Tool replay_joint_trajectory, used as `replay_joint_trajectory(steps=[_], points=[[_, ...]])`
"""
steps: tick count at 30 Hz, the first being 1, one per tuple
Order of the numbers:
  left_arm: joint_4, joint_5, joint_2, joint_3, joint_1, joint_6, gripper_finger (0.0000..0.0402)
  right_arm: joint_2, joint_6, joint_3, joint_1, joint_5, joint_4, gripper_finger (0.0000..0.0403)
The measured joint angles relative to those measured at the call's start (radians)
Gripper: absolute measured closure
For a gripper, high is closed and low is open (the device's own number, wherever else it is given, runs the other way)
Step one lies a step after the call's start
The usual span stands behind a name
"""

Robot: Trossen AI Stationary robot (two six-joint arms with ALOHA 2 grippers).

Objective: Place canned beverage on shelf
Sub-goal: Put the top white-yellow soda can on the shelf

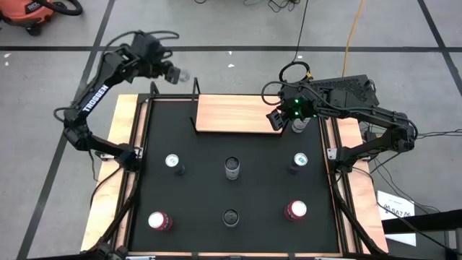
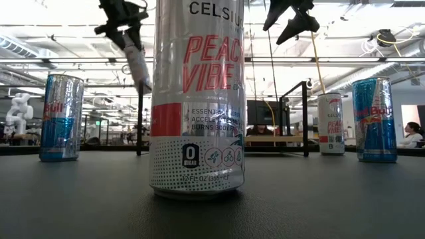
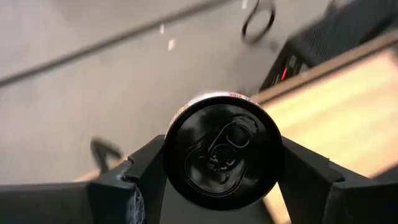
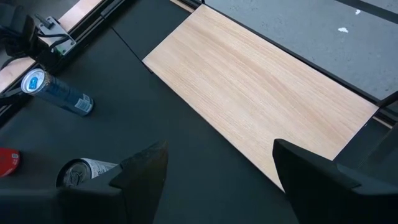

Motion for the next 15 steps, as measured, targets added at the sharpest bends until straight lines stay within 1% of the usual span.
replay_joint_trajectory(steps=[8, 15], points=[[0.184, 0.013, 0.024, 0.013, -0.064, -0.012, 0.0168, 0.000, -0.008, 0.000, 0.000, 0.000, 0.000, 0.0122], [0.195, 0.019, 0.131, 0.012, -0.154, -0.044, 0.0168, 0.000, -0.011, 0.000, 0.000, 0.000, 0.000, 0.0122]])
